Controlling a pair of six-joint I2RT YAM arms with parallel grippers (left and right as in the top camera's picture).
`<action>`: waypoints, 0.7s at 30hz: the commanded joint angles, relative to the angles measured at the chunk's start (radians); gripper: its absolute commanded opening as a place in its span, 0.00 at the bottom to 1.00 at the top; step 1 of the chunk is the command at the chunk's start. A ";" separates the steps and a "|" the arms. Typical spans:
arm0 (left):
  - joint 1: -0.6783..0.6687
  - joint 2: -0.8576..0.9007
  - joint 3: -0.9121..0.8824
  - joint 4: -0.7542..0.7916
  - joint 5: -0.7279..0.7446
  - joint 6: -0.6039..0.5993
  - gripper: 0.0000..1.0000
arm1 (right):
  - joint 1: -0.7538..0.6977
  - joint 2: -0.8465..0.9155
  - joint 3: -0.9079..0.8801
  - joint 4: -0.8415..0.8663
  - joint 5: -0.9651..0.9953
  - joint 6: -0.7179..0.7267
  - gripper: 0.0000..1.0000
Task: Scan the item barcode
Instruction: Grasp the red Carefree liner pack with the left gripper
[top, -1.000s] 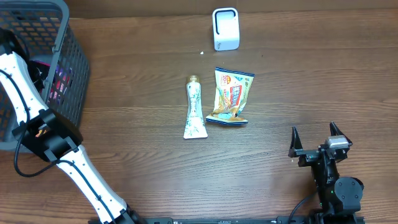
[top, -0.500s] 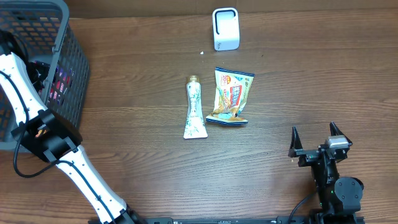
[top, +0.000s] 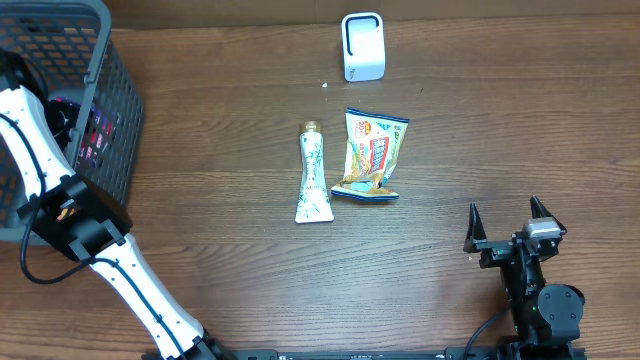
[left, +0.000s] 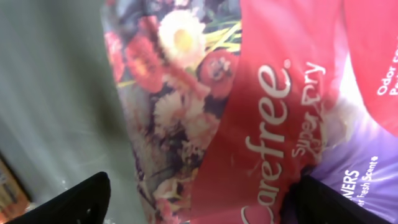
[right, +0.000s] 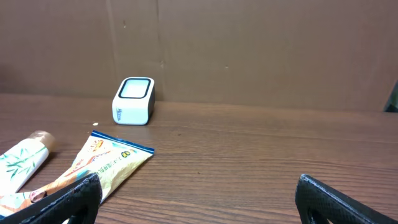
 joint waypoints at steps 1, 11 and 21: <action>-0.002 0.038 -0.063 0.010 0.008 0.007 0.81 | 0.005 -0.010 -0.010 0.006 0.003 0.003 1.00; -0.002 0.038 -0.071 0.018 0.008 0.050 0.21 | 0.005 -0.010 -0.010 0.006 0.003 0.003 1.00; 0.003 0.011 -0.048 -0.002 0.008 0.087 0.04 | 0.005 -0.010 -0.010 0.006 0.003 0.003 1.00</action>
